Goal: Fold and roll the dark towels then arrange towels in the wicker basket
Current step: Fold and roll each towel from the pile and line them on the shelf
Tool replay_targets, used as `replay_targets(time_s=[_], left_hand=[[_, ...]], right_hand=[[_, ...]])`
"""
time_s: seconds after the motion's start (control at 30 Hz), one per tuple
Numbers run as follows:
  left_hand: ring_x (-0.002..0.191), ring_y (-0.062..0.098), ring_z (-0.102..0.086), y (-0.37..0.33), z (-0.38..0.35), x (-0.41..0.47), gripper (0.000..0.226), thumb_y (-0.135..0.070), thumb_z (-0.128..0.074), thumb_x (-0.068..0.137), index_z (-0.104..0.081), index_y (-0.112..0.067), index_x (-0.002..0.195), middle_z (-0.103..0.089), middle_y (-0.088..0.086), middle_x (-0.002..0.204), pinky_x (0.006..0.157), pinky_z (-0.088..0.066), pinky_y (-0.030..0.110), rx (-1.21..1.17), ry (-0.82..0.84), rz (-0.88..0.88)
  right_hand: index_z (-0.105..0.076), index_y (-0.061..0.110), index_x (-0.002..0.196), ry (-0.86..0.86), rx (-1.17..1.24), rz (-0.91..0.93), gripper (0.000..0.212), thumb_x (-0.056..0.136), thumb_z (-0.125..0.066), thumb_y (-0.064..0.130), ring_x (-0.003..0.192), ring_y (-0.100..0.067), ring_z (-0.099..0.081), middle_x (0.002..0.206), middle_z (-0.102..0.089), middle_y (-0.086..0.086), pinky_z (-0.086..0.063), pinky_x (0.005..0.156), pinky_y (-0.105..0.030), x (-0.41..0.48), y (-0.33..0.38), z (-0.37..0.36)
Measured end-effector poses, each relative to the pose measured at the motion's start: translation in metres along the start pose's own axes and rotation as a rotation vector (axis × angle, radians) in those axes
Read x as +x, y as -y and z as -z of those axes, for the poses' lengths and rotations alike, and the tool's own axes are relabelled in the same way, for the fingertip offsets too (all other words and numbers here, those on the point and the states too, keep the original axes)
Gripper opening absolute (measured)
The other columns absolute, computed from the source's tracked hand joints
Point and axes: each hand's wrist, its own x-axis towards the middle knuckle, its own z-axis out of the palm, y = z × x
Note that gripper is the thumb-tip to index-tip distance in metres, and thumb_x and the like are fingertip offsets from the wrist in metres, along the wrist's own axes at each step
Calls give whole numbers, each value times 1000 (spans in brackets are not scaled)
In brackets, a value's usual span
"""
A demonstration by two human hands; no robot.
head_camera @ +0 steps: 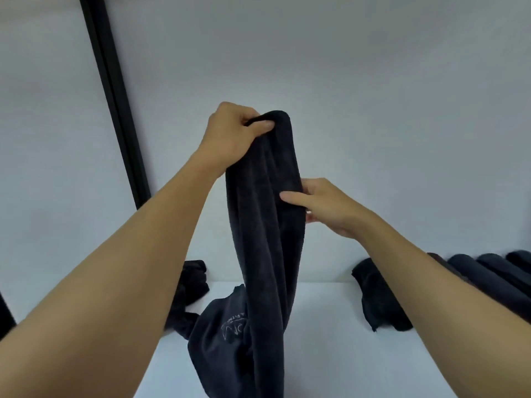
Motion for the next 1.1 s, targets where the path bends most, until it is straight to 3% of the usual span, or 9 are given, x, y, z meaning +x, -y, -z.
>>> replay_targets(time_s=[0.13, 0.27, 0.43, 0.53, 0.67, 0.77, 0.87, 0.97, 1.1], left_hand=[[69, 15, -65, -5, -1, 1, 23, -33, -67, 89, -75, -13, 83, -71, 8, 78, 62, -52, 24, 137, 31, -93], [71, 17, -67, -6, -18, -4, 20, -34, -67, 88, -74, -17, 82, -71, 4, 76, 62, -54, 25, 139, 82, -126], [63, 11, -69, 26, 8, -19, 17, -24, -79, 79, -74, -8, 85, -72, -4, 68, 66, -56, 28, 41, 329, 124], [76, 18, -73, 54, 28, -34, 13, -16, -77, 81, -77, -7, 90, -76, 6, 83, 73, -59, 29, 125, 575, 312], [58, 19, -52, 83, 36, -40, 16, -19, -76, 81, -73, -3, 78, -63, 7, 68, 56, -42, 21, 420, 727, 413], [48, 16, -37, 94, 44, -27, 36, -26, -79, 79, -59, -5, 59, -45, 5, 54, 47, -32, 21, 633, 465, 350], [47, 16, -54, 87, 51, -4, 15, -19, -77, 83, -69, -7, 79, -56, 3, 53, 49, -40, 24, 587, 136, 336], [45, 21, -66, 78, 56, 31, 16, -3, -66, 90, -67, -4, 106, -70, 10, 78, 46, -54, 27, 147, -190, 373], [63, 30, -71, 59, 65, 88, 25, 7, -42, 96, -63, -4, 104, -64, 12, 109, 57, -60, 32, -384, -438, 289]], right_hand=[[-65, 22, 117, -108, 42, 103, 24, 96, -59, 32, 97, -14, -69, 111, -71, -2, -57, 81, -32, 0, 10, 13], [-70, 12, 110, -261, 27, 244, 21, 93, -65, 24, 97, -20, -71, 105, -73, -7, -58, 86, -40, 21, 42, 19], [-70, -1, 93, -456, 42, 235, 25, 92, -64, 24, 78, -19, -61, 87, -68, -10, -49, 73, -39, 38, 46, 50], [-66, 0, 91, -541, 57, 203, 34, 89, -63, 34, 75, -18, -55, 83, -59, -6, -42, 69, -36, 39, 42, 71], [-59, -5, 87, -628, 4, 215, 37, 90, -61, 32, 72, -17, -46, 79, -49, -5, -35, 66, -33, 40, 35, 86], [-58, -4, 84, -690, -74, 187, 29, 91, -58, 24, 69, -16, -43, 76, -46, -5, -34, 62, -30, 42, 33, 100], [-54, -8, 78, -729, -186, 127, 32, 82, -58, 24, 67, -20, -37, 72, -41, -7, -32, 61, -34, 51, 37, 121], [-52, 6, 67, -691, -175, 15, 23, 84, -61, 20, 59, -20, -33, 65, -39, -6, -34, 56, -31, 64, 55, 144], [-60, 17, 97, -601, 119, 3, 10, 95, -54, 10, 54, -11, -64, 77, -65, -2, -47, 50, -20, 87, 88, 168]])
